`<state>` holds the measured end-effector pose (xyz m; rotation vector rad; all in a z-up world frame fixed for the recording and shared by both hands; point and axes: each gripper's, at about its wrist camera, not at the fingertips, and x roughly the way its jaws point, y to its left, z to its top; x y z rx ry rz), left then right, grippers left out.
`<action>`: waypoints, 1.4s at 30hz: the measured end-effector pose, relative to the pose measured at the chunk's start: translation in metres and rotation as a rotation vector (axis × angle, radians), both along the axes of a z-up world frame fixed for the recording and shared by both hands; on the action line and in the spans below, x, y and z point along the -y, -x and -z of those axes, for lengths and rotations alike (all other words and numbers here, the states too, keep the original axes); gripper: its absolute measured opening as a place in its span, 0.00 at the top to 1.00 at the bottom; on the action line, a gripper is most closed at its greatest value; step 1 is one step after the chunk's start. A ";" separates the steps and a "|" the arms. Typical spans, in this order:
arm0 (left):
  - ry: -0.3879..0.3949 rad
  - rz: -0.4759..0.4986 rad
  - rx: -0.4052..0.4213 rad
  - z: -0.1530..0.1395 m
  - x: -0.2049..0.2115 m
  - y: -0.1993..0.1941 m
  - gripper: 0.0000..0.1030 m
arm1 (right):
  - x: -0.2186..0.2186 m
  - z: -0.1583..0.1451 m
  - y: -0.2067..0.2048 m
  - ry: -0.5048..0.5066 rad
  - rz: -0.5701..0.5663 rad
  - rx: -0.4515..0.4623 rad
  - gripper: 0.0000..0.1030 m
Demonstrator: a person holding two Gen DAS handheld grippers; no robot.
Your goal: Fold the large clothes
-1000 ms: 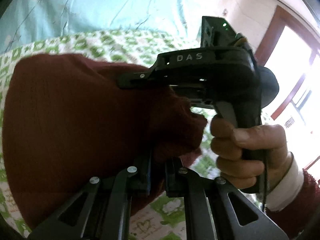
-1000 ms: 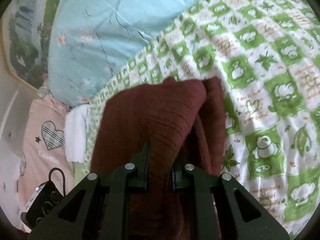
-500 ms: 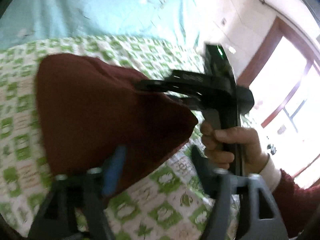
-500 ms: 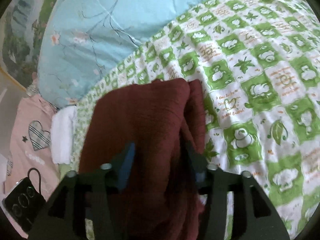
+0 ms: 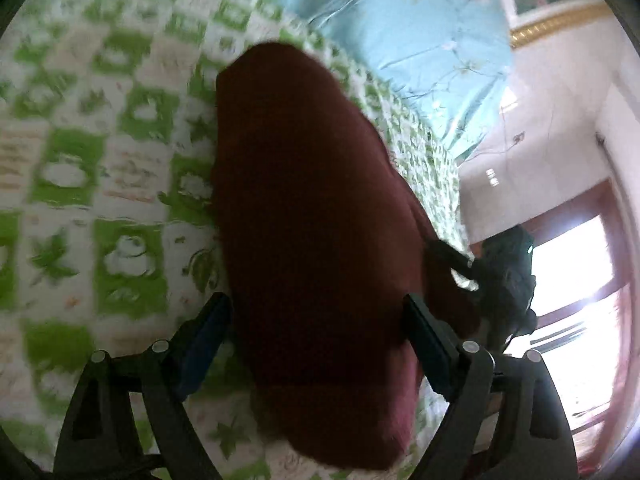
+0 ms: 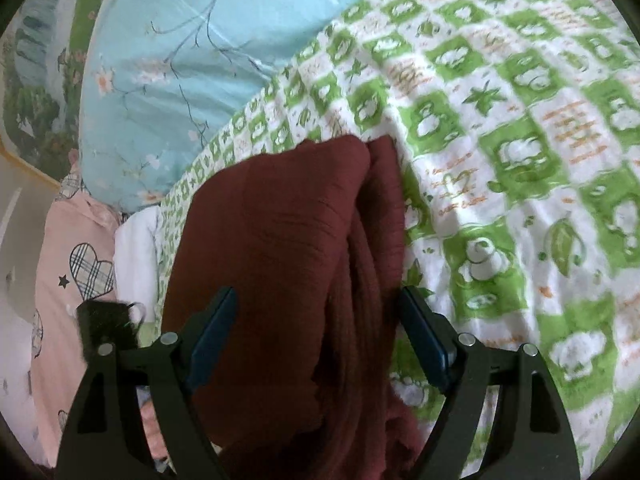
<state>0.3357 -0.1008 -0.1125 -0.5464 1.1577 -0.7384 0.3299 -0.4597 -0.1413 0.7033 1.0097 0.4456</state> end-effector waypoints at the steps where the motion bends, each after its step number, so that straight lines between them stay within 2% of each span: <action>1: 0.023 0.011 -0.024 0.006 0.003 -0.006 0.12 | -0.001 0.001 -0.003 -0.003 -0.010 -0.003 0.21; 4: 0.009 0.039 -0.034 0.013 0.019 -0.022 0.09 | -0.006 0.004 -0.010 -0.012 -0.040 -0.005 0.21; 7: -0.091 0.098 0.023 0.011 0.044 -0.027 0.10 | -0.011 0.007 -0.016 -0.021 -0.046 -0.014 0.20; 8: -0.125 0.115 0.053 0.009 0.051 -0.027 0.12 | -0.013 0.006 -0.018 -0.010 -0.049 -0.016 0.23; 9: -0.134 0.119 0.064 0.009 0.054 -0.027 0.18 | -0.016 0.006 -0.018 0.003 -0.056 -0.024 0.38; 11: -0.140 0.114 0.085 0.007 0.054 -0.027 0.26 | -0.017 0.010 -0.017 -0.061 -0.063 -0.046 0.55; 13: -0.135 0.102 0.106 0.000 0.049 -0.019 0.34 | -0.021 0.005 -0.010 -0.074 -0.054 -0.033 0.61; 17: -0.132 0.091 0.164 -0.023 0.040 0.003 0.38 | -0.039 -0.013 0.006 -0.073 -0.060 -0.002 0.65; 22: -0.148 0.053 0.216 -0.053 -0.015 0.048 0.39 | -0.094 -0.027 0.032 -0.144 -0.160 0.031 0.65; 27: -0.218 -0.012 0.217 -0.069 -0.092 0.089 0.38 | -0.164 -0.026 0.046 -0.187 -0.273 0.043 0.65; 31: -0.250 -0.067 0.205 -0.068 -0.141 0.108 0.38 | -0.211 -0.019 0.048 -0.203 -0.334 0.021 0.65; 34: -0.259 -0.102 0.158 -0.047 -0.167 0.113 0.35 | -0.228 -0.008 0.047 -0.156 -0.344 -0.008 0.65; 36: -0.294 -0.122 0.128 -0.028 -0.171 0.112 0.29 | -0.232 0.002 0.044 -0.126 -0.335 -0.038 0.56; 37: -0.283 -0.135 0.122 -0.021 -0.174 0.113 0.26 | -0.231 0.007 0.044 -0.132 -0.326 -0.047 0.53; 39: -0.237 -0.163 0.102 -0.016 -0.183 0.114 0.21 | -0.226 0.011 0.044 -0.129 -0.311 -0.055 0.45; 40: -0.230 -0.173 0.094 -0.017 -0.185 0.113 0.20 | -0.224 0.010 0.044 -0.127 -0.306 -0.058 0.44; 42: -0.256 -0.185 0.103 -0.021 -0.183 0.115 0.19 | -0.218 0.005 0.047 -0.099 -0.288 -0.055 0.39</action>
